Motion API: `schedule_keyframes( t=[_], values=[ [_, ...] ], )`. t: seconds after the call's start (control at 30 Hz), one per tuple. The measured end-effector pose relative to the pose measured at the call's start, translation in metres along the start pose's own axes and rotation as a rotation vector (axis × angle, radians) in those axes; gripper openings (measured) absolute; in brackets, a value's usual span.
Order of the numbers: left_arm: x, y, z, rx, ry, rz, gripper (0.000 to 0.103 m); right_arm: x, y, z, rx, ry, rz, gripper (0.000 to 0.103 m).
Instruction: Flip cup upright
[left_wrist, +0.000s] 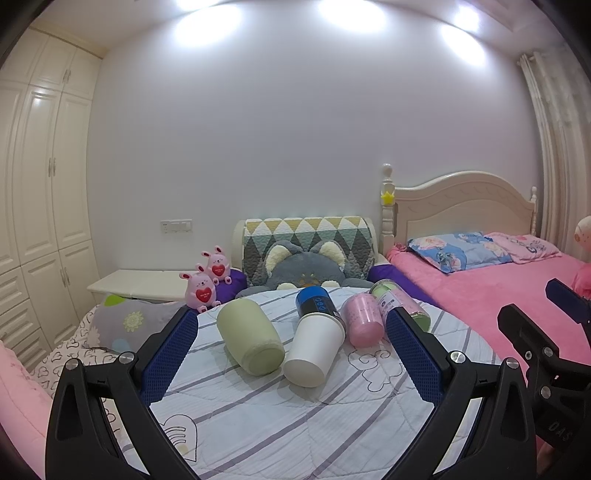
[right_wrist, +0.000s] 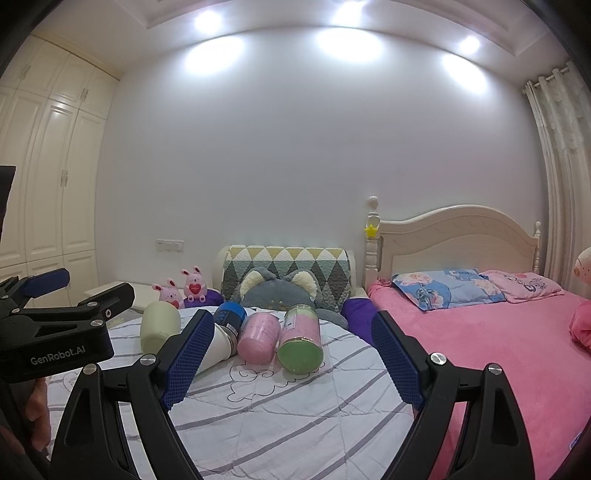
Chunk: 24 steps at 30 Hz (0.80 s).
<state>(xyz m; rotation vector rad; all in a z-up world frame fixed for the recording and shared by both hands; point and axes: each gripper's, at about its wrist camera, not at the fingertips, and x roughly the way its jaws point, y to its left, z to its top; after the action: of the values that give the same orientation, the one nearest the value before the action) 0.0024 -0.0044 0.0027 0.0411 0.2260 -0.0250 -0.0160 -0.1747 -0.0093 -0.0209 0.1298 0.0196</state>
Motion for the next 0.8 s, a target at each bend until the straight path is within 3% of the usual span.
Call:
schedule_keyframes(
  t=[0.23, 0.5, 0.8],
  values=[
    [0.001, -0.002, -0.001, 0.001, 0.003, -0.001, 0.103, 0.000, -0.003, -0.002, 0.001, 0.005, 0.006, 0.088],
    [0.023, -0.004, 0.003, 0.005, 0.060, -0.011, 0.103, 0.016, -0.010, 0.000, 0.002, 0.055, 0.016, 0.088],
    [0.083, -0.013, 0.018, 0.026, 0.223, -0.056, 0.103, 0.079, -0.028, 0.012, 0.012, 0.215, 0.053, 0.088]
  ],
)
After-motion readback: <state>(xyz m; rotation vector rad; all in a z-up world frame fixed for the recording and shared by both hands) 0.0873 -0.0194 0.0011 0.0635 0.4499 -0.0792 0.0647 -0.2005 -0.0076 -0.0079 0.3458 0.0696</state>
